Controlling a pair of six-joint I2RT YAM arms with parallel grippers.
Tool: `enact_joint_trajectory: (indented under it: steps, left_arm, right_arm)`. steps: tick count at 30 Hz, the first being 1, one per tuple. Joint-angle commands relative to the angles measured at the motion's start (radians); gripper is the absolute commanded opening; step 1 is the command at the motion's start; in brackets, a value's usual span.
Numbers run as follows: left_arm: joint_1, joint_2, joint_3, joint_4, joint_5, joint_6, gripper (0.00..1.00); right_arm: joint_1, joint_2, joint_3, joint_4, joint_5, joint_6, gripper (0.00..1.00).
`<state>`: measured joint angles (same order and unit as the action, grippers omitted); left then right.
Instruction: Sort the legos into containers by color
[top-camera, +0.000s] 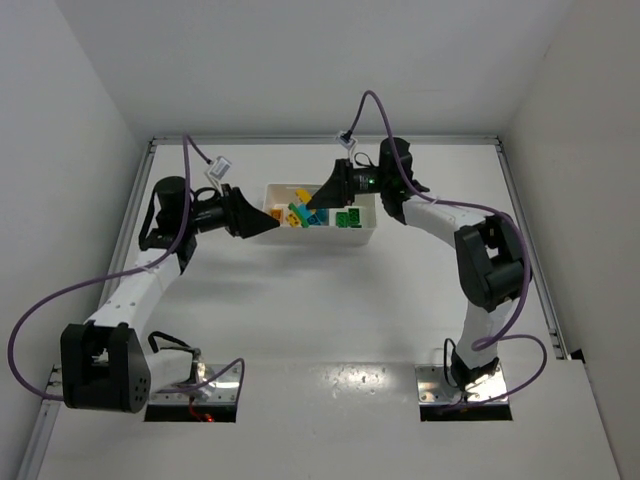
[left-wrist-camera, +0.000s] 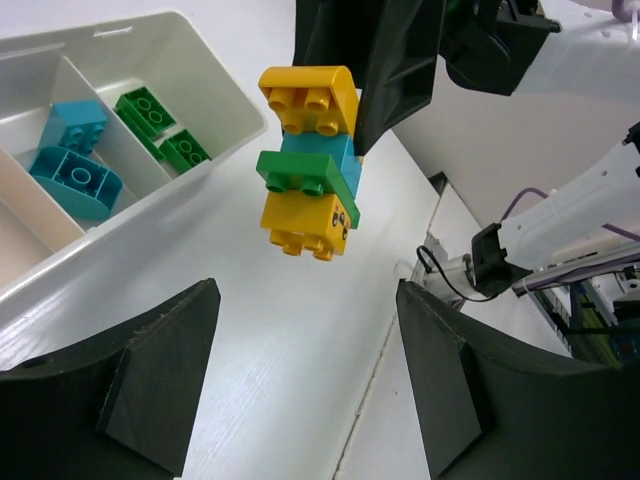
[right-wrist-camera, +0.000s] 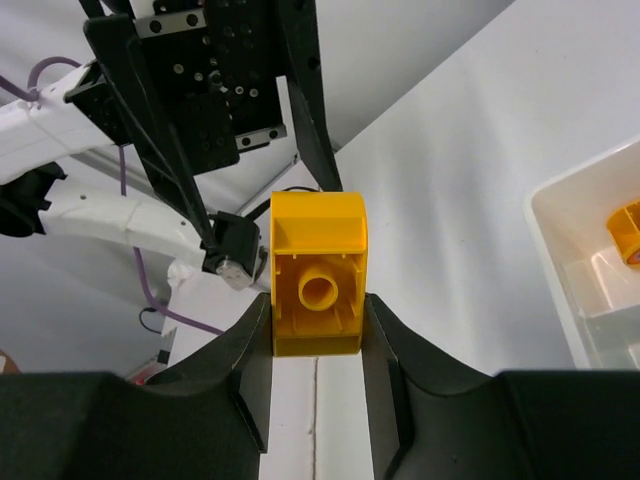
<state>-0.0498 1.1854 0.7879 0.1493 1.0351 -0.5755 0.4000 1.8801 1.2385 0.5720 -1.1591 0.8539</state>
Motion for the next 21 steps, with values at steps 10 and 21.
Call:
enact_joint_trajectory:
  steps: [10, 21]
  left_arm:
    - [-0.085, 0.048, 0.056, 0.015, 0.023, 0.063, 0.77]
    - [-0.119, 0.088, 0.066, 0.082, 0.054, 0.054, 0.61]
  right_arm:
    - [0.028, -0.029, 0.038, 0.129, -0.005, 0.091, 0.0]
    - [0.037, -0.019, 0.047, 0.14, -0.025, 0.091, 0.0]
